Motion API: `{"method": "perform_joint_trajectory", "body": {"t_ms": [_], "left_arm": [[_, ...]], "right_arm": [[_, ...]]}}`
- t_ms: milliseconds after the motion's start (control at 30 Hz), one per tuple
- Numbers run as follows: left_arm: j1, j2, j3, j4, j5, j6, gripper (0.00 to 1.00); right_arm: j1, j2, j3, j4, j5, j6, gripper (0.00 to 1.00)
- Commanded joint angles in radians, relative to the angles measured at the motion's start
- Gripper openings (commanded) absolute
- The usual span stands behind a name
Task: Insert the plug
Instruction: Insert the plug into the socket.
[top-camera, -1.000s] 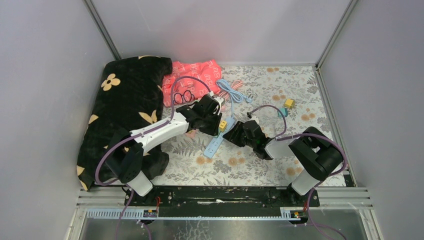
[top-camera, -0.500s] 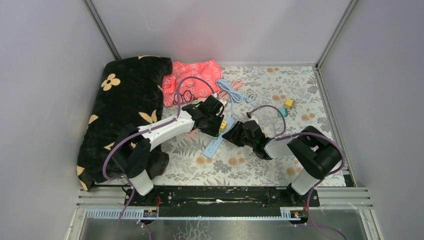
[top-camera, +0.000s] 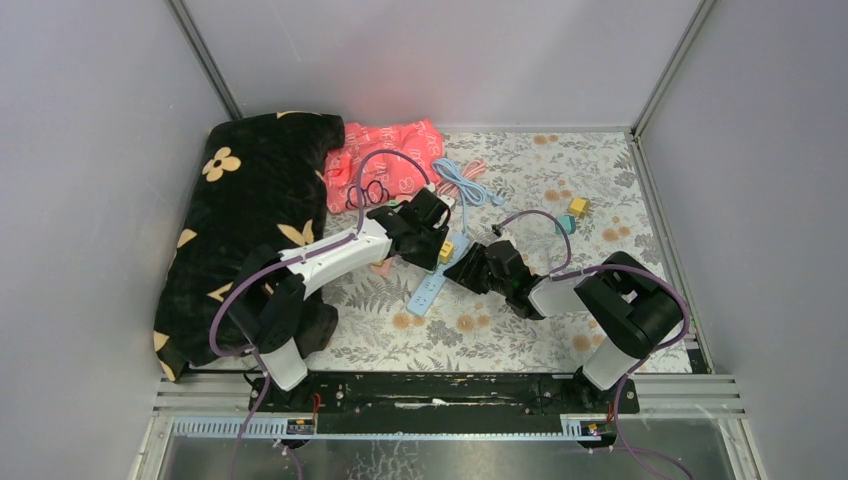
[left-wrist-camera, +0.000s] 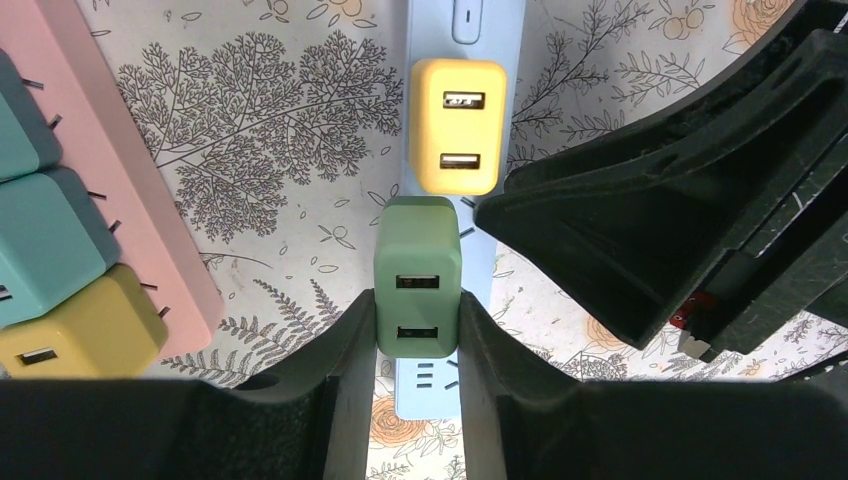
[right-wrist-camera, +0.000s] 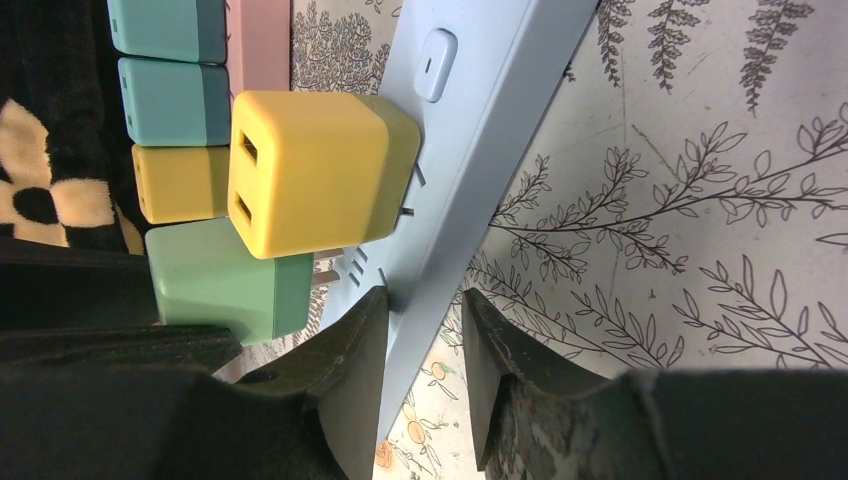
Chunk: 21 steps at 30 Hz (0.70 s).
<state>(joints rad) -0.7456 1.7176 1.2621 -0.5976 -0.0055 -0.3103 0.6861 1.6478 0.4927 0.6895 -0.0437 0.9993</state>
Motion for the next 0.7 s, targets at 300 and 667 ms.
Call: {"method": "perform_joint_trajectory", "body": {"t_ms": [300, 667], "left_arm": [[-0.008, 0.014, 0.023, 0.025, 0.015, 0.011, 0.0], [-0.009, 0.032, 0.025, 0.036, 0.007, 0.005, 0.0]], "right_arm": [[-0.005, 0.01, 0.005, -0.021, -0.003, -0.023, 0.4], [-0.005, 0.01, 0.004, -0.021, -0.008, -0.025, 0.4]]}}
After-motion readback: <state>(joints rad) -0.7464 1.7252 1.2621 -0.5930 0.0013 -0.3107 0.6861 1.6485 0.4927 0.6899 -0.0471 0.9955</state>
